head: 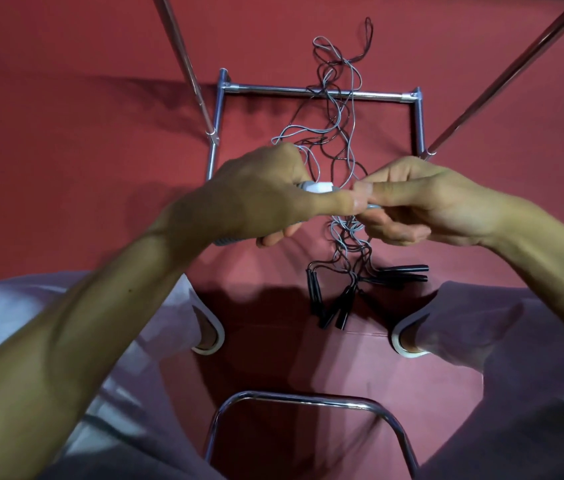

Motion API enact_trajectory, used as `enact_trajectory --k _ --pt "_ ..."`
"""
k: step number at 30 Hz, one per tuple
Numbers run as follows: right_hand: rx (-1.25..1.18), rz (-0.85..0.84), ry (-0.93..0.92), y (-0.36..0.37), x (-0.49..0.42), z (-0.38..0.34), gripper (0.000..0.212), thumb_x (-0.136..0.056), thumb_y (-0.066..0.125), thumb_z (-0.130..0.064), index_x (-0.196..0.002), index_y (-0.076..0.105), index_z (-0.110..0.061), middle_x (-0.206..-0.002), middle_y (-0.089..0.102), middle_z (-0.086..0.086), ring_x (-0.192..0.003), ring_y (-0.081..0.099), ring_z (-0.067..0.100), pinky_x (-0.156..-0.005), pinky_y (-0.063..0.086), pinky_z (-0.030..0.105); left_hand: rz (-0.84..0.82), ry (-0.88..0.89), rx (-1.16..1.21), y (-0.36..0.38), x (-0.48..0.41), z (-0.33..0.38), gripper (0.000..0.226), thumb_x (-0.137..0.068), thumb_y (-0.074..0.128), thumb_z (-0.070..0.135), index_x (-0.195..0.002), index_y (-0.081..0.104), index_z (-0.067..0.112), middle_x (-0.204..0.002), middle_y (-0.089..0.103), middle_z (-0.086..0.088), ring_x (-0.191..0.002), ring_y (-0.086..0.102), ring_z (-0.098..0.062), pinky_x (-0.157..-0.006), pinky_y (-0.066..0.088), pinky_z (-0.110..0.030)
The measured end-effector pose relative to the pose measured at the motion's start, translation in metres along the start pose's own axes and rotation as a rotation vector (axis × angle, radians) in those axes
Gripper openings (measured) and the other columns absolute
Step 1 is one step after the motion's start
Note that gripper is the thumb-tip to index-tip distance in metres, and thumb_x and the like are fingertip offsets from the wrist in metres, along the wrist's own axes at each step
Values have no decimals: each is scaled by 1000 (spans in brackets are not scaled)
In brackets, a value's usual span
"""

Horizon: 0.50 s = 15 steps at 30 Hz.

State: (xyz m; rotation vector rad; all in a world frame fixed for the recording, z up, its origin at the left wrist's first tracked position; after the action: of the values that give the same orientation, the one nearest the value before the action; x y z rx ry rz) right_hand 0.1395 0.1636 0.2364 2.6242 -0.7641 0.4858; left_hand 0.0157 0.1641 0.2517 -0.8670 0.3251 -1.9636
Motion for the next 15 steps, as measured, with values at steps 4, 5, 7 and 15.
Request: enact_trajectory --k 4,5,7,15 --pt "301 27 -17 -7 0 -5 42 -100 47 -29 -61 50 -15 -45 35 6 -43 25 16 -42 23 20 34 27 -57 -1 4 -2 66 -83 64 66 -55 61 6 -44 60 -8 -41 55 -18 -60 43 -29" --pt "352 29 -32 -9 1 -8 43 -102 46 -28 -61 49 -15 -45 35 5 -43 27 14 -43 25 19 40 29 -61 -1 4 -3 65 -84 64 65 -55 62 6 -45 61 -7 -42 57 -19 -60 44 -30" --pt "444 19 -74 -13 2 -15 45 -106 46 -24 -63 49 -10 -46 36 4 -44 30 13 -45 30 23 49 24 -62 -4 3 -6 64 -83 64 65 -56 62 8 -46 62 -6 -44 61 -21 -60 48 -30" --pt "611 9 -89 -30 10 -19 44 -106 49 -27 -70 54 -3 -48 43 10 -45 34 29 -47 34 44 12 -11 -8 3 -5 -19 65 -82 67 65 -57 62 6 -47 62 -12 -42 62 -25 -54 51 -30"
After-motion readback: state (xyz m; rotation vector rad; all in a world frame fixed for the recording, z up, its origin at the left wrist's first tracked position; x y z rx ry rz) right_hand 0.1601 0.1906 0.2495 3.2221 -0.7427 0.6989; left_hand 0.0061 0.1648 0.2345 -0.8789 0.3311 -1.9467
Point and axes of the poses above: each hand's wrist, its own x-axis away from the middle knuckle, its own y-axis out of the palm, z = x × y, the point moved 9 cm from there along -x, towards the middle knuckle
